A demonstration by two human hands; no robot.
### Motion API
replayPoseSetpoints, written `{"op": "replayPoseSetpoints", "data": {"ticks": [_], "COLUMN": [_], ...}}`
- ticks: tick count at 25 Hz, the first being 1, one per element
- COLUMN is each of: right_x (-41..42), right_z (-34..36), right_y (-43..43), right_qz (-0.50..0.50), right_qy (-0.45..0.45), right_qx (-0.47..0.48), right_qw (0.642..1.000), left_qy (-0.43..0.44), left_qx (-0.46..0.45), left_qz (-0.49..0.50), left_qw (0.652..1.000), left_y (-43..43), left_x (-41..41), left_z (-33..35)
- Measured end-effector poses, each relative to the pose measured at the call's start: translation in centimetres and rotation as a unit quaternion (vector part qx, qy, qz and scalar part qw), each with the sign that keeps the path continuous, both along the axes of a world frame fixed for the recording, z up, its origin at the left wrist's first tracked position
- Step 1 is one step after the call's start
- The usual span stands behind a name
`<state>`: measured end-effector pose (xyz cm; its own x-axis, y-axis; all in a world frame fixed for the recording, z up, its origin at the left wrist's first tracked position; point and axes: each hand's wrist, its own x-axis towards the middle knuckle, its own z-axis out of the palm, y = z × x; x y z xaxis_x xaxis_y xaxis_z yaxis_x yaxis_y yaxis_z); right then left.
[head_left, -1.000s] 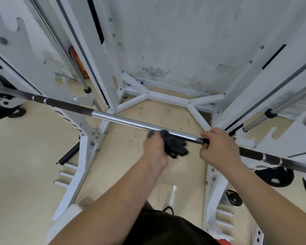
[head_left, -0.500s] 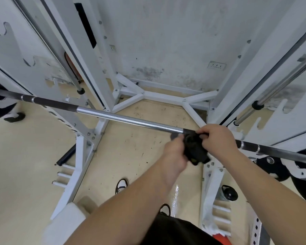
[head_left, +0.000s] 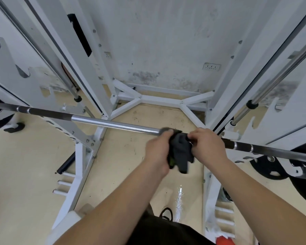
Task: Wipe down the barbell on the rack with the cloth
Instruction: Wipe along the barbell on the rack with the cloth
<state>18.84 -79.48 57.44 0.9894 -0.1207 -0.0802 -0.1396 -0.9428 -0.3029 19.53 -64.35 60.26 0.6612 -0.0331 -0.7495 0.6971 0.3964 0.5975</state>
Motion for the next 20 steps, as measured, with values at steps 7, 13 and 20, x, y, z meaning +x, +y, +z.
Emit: {"op": "replayPoseSetpoints", "data": {"ticks": [7,13,20], "right_x": [1.9,2.0,1.6], "right_z": [0.1,0.5,-0.5], "right_y": [1.4,1.7,1.0], "right_qz": [-0.046,-0.088,-0.135], "right_qy": [0.008,0.024,-0.009], "right_qx": [-0.071,-0.047,0.019], "right_qw": [0.996,0.995,0.991], "left_qy": [-0.365,-0.236,-0.448], "left_qx": [0.541,0.472,0.499], "left_qz": [-0.247,-0.619,-0.533], "left_qw": [0.716,0.582,0.516], "left_y": [8.0,8.4,1.4], "left_x": [8.0,14.7,8.4], "left_z": [3.2,-1.6,-3.4]}}
